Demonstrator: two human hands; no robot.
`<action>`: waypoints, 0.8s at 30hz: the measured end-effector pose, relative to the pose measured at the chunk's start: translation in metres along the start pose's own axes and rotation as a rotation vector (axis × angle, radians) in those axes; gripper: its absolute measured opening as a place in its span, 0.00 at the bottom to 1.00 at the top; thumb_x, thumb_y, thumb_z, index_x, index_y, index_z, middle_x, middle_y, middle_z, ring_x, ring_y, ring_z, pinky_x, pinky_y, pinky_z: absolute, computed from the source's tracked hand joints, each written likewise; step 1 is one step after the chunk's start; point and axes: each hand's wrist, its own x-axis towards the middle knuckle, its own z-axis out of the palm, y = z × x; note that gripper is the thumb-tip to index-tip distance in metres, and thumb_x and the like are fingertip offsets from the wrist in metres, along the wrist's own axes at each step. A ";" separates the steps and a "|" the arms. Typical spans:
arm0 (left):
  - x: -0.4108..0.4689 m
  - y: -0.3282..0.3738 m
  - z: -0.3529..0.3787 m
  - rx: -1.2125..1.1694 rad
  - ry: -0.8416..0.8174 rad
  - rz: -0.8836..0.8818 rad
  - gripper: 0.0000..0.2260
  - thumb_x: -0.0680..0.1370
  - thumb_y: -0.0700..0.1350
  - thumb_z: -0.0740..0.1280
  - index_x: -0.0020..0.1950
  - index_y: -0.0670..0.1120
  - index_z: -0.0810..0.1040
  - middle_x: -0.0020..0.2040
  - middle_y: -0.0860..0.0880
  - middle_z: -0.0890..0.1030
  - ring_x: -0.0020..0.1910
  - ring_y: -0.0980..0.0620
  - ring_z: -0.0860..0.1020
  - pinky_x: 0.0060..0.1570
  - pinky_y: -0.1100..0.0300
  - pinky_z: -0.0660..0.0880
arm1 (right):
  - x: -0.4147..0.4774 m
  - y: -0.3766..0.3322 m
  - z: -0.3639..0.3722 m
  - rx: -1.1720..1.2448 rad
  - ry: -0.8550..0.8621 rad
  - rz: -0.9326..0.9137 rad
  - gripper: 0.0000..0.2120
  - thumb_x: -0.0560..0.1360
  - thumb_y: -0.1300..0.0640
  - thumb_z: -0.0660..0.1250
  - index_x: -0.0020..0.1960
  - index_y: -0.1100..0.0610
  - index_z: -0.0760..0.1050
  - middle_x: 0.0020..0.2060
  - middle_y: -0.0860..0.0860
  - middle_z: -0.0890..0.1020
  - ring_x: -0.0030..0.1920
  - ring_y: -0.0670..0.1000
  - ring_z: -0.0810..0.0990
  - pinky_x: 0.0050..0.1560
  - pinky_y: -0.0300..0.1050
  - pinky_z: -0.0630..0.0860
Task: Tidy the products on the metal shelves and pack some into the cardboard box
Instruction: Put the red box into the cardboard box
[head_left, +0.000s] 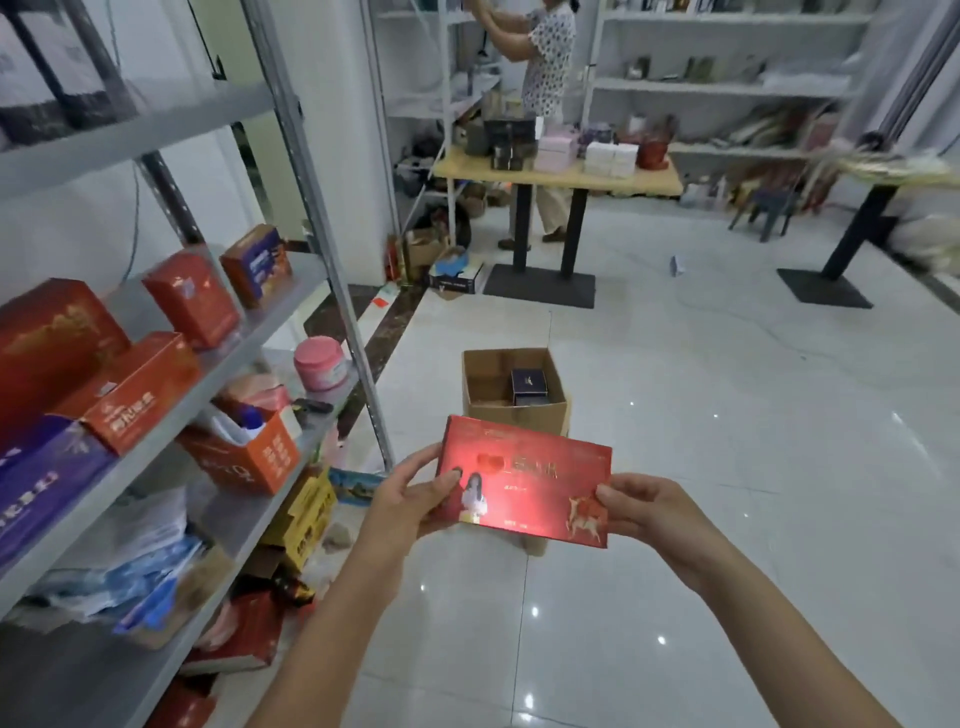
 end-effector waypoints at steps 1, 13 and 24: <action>0.018 0.003 0.002 0.007 -0.013 0.009 0.12 0.77 0.41 0.69 0.57 0.55 0.77 0.36 0.54 0.85 0.36 0.56 0.83 0.42 0.61 0.81 | 0.014 -0.006 -0.001 -0.019 0.009 -0.003 0.08 0.75 0.61 0.69 0.53 0.64 0.81 0.46 0.59 0.85 0.46 0.56 0.85 0.45 0.41 0.80; 0.174 -0.004 0.033 0.486 0.077 0.060 0.17 0.80 0.39 0.65 0.65 0.56 0.76 0.57 0.48 0.81 0.52 0.53 0.79 0.57 0.50 0.78 | 0.142 -0.033 -0.017 -0.014 0.070 -0.010 0.14 0.68 0.61 0.76 0.51 0.63 0.79 0.42 0.56 0.85 0.45 0.54 0.85 0.46 0.46 0.81; 0.325 0.022 0.111 -0.005 -0.122 -0.302 0.39 0.69 0.62 0.72 0.75 0.67 0.54 0.68 0.48 0.74 0.63 0.49 0.75 0.56 0.42 0.78 | 0.281 -0.051 -0.009 -0.533 -0.082 -0.305 0.23 0.62 0.60 0.81 0.41 0.52 0.65 0.48 0.44 0.80 0.50 0.45 0.79 0.50 0.37 0.75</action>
